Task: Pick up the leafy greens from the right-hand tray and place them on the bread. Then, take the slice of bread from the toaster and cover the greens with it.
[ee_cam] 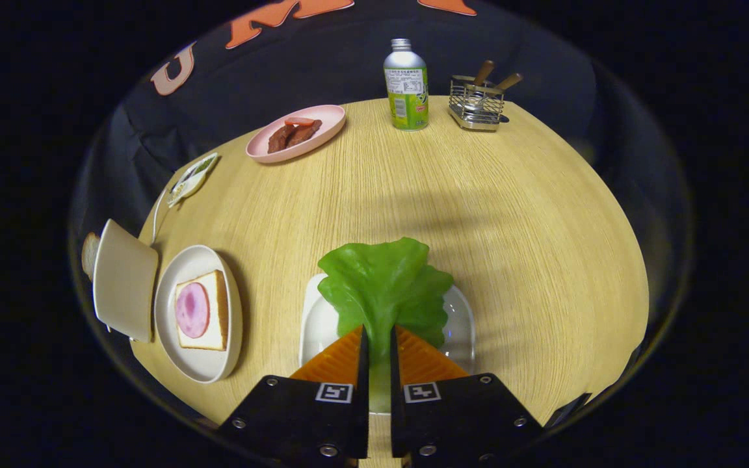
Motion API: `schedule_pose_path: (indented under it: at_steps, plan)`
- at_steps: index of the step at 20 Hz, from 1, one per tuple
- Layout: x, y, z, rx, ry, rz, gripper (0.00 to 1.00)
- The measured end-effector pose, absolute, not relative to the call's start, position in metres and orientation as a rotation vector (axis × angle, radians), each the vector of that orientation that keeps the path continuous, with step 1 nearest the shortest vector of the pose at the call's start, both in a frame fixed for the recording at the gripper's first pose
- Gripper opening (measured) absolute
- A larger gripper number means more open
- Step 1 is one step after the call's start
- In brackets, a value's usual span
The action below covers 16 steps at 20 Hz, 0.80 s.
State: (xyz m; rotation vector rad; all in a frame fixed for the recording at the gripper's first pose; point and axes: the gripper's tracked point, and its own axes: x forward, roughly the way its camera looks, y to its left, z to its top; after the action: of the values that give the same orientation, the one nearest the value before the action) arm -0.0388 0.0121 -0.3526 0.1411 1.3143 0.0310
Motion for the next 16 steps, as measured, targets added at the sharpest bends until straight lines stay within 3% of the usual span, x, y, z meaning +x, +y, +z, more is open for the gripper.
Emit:
schedule_pose_path:
  at_steps: [16]
  plan:
    - [-0.029, 0.113, -0.293, 0.176, 1.186, 0.309, 0.14]
